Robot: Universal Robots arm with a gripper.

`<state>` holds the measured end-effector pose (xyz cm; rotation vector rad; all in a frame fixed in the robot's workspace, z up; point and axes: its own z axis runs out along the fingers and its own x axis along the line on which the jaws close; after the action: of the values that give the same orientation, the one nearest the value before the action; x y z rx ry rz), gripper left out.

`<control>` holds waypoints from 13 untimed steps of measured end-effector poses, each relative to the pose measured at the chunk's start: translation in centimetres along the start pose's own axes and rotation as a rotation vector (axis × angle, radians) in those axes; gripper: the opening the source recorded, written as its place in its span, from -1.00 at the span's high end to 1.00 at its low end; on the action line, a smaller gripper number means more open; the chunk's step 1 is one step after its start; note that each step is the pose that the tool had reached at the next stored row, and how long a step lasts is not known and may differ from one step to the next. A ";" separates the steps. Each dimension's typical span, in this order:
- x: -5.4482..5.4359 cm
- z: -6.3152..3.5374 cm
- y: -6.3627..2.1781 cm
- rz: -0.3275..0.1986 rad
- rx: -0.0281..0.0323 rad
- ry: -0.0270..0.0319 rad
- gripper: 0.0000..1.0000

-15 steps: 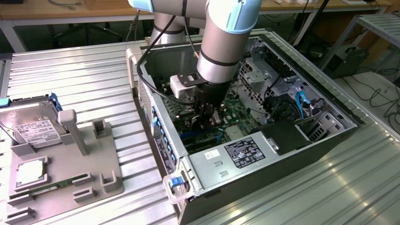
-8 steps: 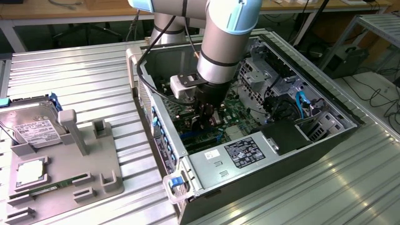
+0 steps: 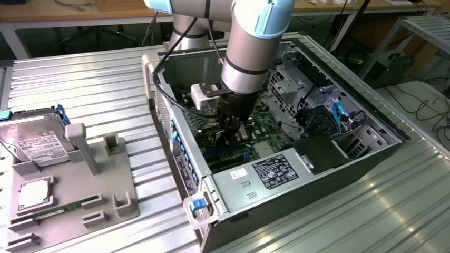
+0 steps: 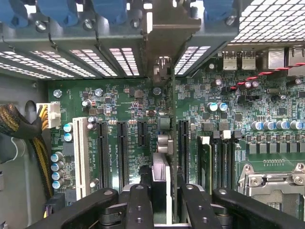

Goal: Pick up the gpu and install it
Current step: 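Insert the gpu into the slot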

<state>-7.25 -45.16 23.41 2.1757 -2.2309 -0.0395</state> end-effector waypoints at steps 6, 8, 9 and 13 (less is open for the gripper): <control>-0.2 0.00 0.01 -0.002 0.0000 0.0002 0.44; -0.1 -0.01 0.02 -0.002 -0.0002 0.0004 0.44; -0.1 0.01 0.01 -0.002 -0.0001 0.0003 0.44; -0.1 0.09 0.01 -0.002 -0.0001 0.0000 0.44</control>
<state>-7.25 -45.05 23.32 2.1778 -2.2288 -0.0396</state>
